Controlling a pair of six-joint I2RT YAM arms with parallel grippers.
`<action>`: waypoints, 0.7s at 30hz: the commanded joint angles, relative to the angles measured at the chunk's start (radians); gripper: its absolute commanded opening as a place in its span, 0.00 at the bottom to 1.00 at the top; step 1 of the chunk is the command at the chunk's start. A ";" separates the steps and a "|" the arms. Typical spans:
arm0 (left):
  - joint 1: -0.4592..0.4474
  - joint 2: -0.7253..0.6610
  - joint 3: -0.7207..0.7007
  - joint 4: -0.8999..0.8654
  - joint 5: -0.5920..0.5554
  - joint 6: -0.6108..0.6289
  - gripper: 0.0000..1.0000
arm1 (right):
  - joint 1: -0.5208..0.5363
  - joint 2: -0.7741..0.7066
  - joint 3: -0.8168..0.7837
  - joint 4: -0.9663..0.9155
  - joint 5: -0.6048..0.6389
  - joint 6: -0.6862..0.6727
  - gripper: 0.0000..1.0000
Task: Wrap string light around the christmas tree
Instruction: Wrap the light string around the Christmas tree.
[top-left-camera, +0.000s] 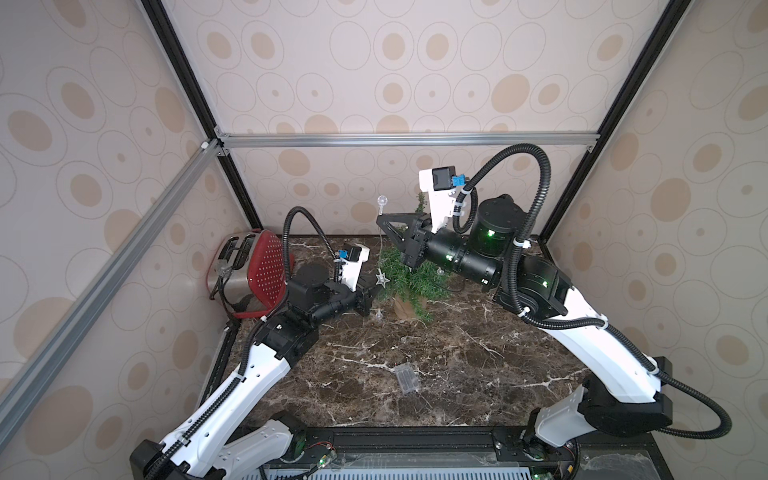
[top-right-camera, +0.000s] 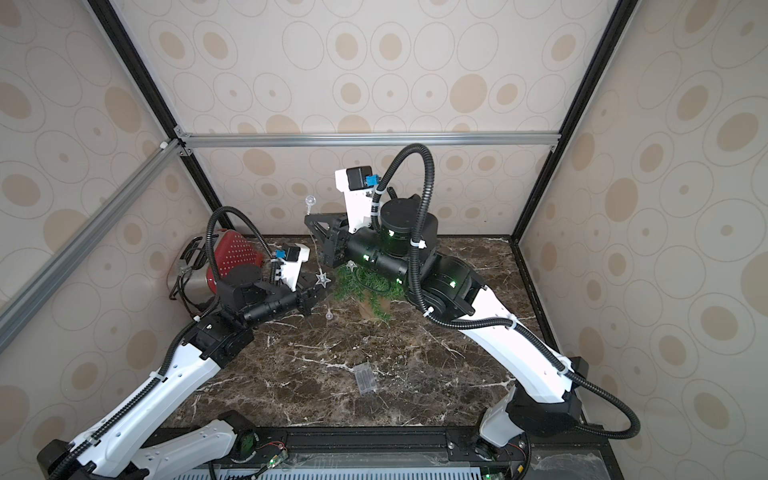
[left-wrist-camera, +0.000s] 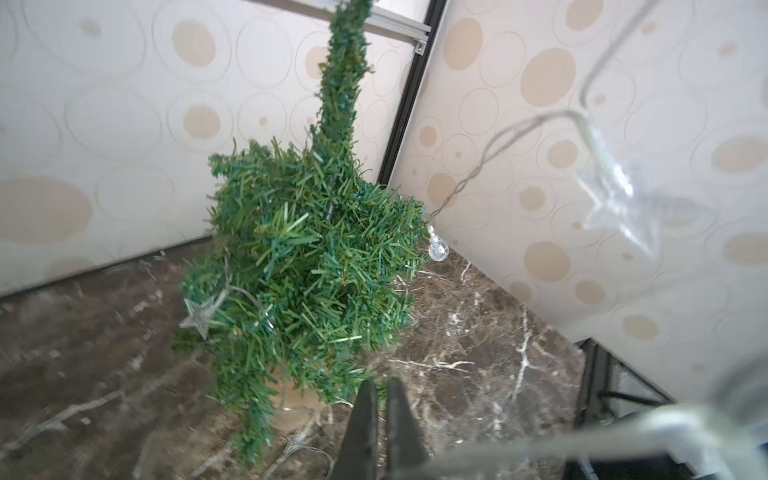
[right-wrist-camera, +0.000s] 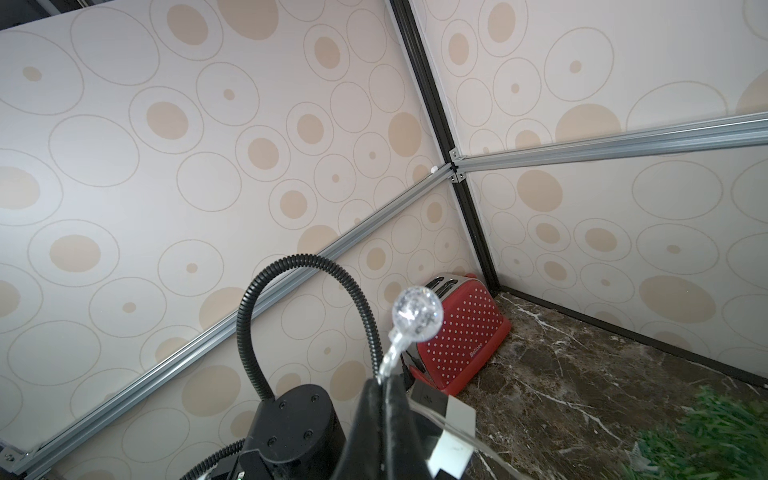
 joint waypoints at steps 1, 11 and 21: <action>-0.003 -0.027 0.018 -0.089 -0.127 0.048 0.00 | 0.009 -0.021 -0.030 0.029 0.050 0.001 0.00; 0.035 -0.031 0.062 -0.292 -0.465 0.080 0.00 | 0.008 0.038 -0.091 0.003 0.179 0.008 0.00; 0.185 0.142 0.256 -0.396 -0.425 0.072 0.00 | 0.007 0.136 -0.083 -0.059 0.293 0.014 0.24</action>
